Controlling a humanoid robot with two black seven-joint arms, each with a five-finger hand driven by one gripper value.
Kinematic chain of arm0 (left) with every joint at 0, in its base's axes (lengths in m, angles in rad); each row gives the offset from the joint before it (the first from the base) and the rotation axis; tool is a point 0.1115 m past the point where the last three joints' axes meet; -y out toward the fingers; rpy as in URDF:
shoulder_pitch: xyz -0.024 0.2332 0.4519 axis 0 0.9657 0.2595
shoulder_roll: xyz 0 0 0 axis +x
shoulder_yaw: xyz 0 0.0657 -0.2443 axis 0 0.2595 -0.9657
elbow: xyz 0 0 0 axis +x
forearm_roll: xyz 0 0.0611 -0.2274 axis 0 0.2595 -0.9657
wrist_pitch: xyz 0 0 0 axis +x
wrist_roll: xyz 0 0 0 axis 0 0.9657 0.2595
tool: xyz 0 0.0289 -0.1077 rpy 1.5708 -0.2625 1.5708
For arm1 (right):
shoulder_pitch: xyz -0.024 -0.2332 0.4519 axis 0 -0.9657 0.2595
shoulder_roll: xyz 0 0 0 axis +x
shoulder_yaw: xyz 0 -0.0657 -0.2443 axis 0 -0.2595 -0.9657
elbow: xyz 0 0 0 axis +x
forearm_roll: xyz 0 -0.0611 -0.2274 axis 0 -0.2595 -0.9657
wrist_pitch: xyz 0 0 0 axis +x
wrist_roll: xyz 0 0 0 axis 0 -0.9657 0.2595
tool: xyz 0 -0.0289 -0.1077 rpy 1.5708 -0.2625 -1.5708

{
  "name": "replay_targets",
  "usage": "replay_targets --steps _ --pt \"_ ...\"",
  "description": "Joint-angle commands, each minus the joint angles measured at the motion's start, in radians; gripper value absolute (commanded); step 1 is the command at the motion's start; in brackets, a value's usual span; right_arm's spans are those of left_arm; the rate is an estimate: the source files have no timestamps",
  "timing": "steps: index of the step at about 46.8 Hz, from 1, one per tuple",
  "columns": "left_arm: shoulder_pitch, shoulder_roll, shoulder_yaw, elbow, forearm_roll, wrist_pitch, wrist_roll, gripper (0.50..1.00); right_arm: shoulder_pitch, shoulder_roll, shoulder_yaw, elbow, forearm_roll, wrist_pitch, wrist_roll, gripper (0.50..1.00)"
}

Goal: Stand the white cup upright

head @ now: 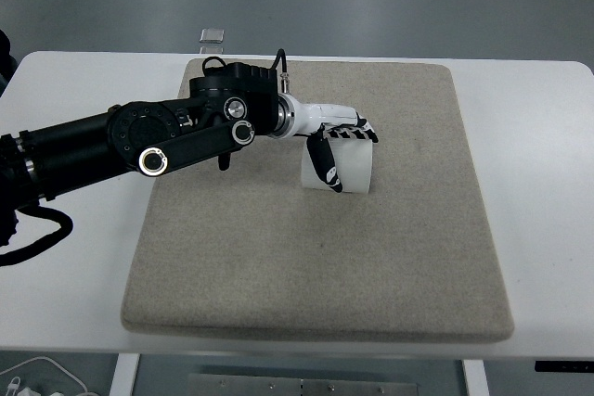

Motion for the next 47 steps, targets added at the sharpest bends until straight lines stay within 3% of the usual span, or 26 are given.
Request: replay_targets --steps 1,14,28,35,47 --pt "0.000 0.000 0.000 0.000 0.000 0.000 -0.001 0.881 0.000 0.000 0.000 0.000 0.000 0.000 0.000 0.930" --pt "0.006 0.000 0.000 0.000 0.021 -0.002 -0.005 0.793 0.000 0.000 0.000 0.000 0.000 0.000 0.000 0.930" --pt "0.008 0.000 -0.002 0.000 0.020 -0.002 -0.003 0.754 0.000 0.000 0.000 0.000 0.000 0.000 0.000 0.930" --pt "0.008 0.000 -0.003 -0.001 0.020 -0.002 -0.003 0.690 0.000 0.000 0.000 0.000 0.000 0.000 0.000 0.930" --pt "0.011 0.002 -0.017 -0.001 0.005 -0.002 -0.005 0.673 0.000 0.000 0.000 0.000 0.000 0.000 0.000 0.930"
